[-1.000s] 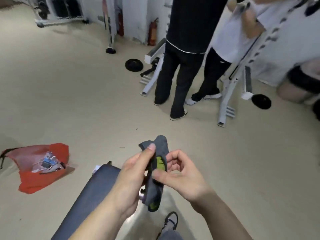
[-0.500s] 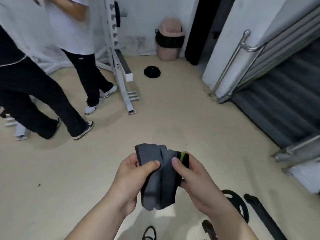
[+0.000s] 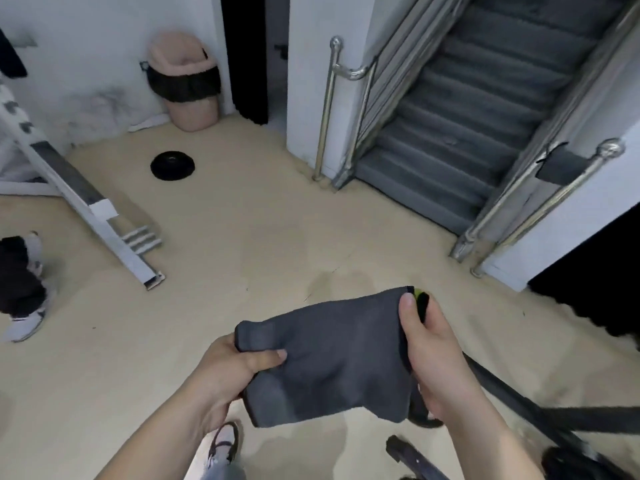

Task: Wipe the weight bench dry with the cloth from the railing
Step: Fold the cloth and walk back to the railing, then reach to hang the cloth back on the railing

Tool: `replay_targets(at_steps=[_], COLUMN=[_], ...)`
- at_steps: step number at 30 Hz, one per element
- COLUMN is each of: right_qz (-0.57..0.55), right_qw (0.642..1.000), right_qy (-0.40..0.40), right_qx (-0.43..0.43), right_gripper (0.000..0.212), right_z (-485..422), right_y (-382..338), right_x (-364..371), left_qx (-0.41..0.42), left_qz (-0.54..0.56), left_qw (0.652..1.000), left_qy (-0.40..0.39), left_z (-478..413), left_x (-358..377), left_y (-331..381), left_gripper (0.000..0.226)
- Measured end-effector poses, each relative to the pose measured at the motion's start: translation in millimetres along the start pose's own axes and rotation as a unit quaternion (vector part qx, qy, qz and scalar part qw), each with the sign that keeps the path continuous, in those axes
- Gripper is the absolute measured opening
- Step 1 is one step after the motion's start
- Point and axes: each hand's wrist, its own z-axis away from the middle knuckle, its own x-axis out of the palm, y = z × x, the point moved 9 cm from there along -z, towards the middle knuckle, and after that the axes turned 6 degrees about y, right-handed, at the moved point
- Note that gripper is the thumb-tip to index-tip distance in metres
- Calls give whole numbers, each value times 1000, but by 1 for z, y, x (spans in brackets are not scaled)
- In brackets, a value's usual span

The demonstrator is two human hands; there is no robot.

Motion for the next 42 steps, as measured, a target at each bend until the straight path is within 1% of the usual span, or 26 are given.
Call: replay_targets(at_steps=[3,5,6,8,10,13,15,17,20,22,25,28,30,32,33,34,36,38,40,42], right_qz=[-28,-67,-93,-142,-167,-177,-193,-177,-88,-32,26,38,29,15,14,6,-42,-102,-159,-202], right_qw=[996,990,986,979,973,965,957,955,966,969,965,960,964,966,966,968,974,973,965,954], right_qy=[80,118,123,115,119,161,198,228,241,245,260,278,265,259,257,246,191,155,149,153], right_qx=[0,35,60,93,104,106,90,66,27,9,-11,-18,-18,-1,21,51,111,137,145,161], right_gripper=[32,36,38,32,23,16,13,5,12,13,13,14,14,20,26,35,58,78,89,92], right_z=[-34,-54,-62,-73,-84,-104,-125,-152,-194,-221,-265,-316,-354,-398,-420,-441,-485,-529,-576,-617], right_y=[-16,-20,-19,-22,-27,-36,-45,-54,-70,-81,-97,-114,-125,-133,-135,-138,-144,-158,-174,-187], right_x=[-3,-5,-6,-3,-7,-24,-36,-48,-70,-88,-114,-130,-128,-130,-133,-136,-139,-145,-156,-172], left_qx=[20,41,51,68,87,117,135,149,168,172,151,127,117,102,85,63,27,24,29,24], left_qz=[-41,-76,-95,-129,-162,-204,-229,-245,-260,-258,-256,-263,-262,-268,-270,-270,-267,-263,-247,-217], left_qw=[998,992,989,977,959,940,929,915,898,898,907,909,905,900,899,895,885,879,882,892], left_qy=[-53,-87,-102,-156,-215,-246,-257,-283,-312,-311,-297,-297,-314,-328,-336,-348,-380,-398,-402,-395], left_z=[-40,-63,-73,-88,-103,-127,-142,-153,-166,-180,-208,-234,-246,-266,-279,-293,-320,-350,-380,-409], left_x=[13,27,35,61,93,145,185,230,297,335,383,427,458,489,504,518,550,585,623,660], left_y=[47,82,99,130,157,184,197,206,221,232,247,260,270,284,291,298,317,343,374,403], left_gripper=[35,33,30,25,20,19,19,16,13,16,20,23,20,19,22,27,37,43,39,32])
